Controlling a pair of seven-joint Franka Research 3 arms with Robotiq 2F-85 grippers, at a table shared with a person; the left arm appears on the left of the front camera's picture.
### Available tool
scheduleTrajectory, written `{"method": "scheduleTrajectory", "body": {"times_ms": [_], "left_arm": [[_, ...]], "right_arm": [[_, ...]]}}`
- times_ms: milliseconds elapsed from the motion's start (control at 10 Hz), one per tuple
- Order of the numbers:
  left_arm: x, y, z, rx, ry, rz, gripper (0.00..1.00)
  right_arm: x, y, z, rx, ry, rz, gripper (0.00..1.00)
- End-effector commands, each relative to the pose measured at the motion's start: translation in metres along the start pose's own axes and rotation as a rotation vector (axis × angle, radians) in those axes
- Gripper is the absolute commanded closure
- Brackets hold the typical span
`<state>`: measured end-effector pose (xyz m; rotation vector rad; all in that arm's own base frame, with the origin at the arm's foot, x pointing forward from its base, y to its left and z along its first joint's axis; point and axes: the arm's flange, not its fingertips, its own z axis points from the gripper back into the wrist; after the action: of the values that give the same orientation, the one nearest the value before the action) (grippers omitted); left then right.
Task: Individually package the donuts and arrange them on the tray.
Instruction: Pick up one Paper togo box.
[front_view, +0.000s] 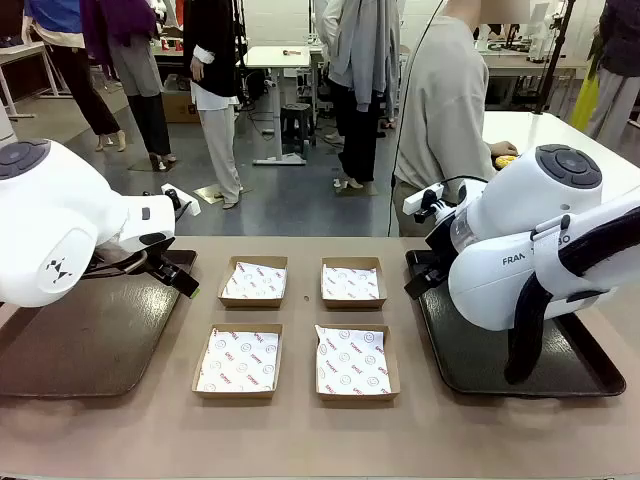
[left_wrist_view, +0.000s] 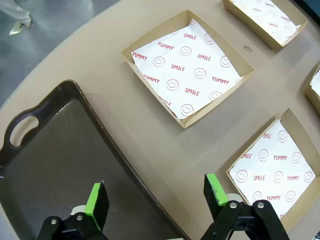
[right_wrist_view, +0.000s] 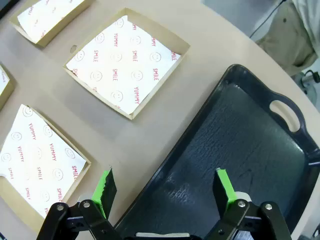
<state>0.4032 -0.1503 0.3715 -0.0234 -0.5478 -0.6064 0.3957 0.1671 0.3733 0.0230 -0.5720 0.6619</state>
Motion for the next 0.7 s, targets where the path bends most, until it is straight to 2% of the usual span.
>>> {"method": "scheduleTrajectory", "body": {"times_ms": [0, 600], "left_arm": [[0.0, -0.0001, 0.0, 0.0, 0.0, 0.0, 0.0], [0.0, -0.0001, 0.0, 0.0, 0.0, 0.0, 0.0]], "right_arm": [[0.0, 0.0, 0.0, 0.0, 0.0, 0.0, 0.0], [0.0, 0.0, 0.0, 0.0, 0.0, 0.0, 0.0]]}}
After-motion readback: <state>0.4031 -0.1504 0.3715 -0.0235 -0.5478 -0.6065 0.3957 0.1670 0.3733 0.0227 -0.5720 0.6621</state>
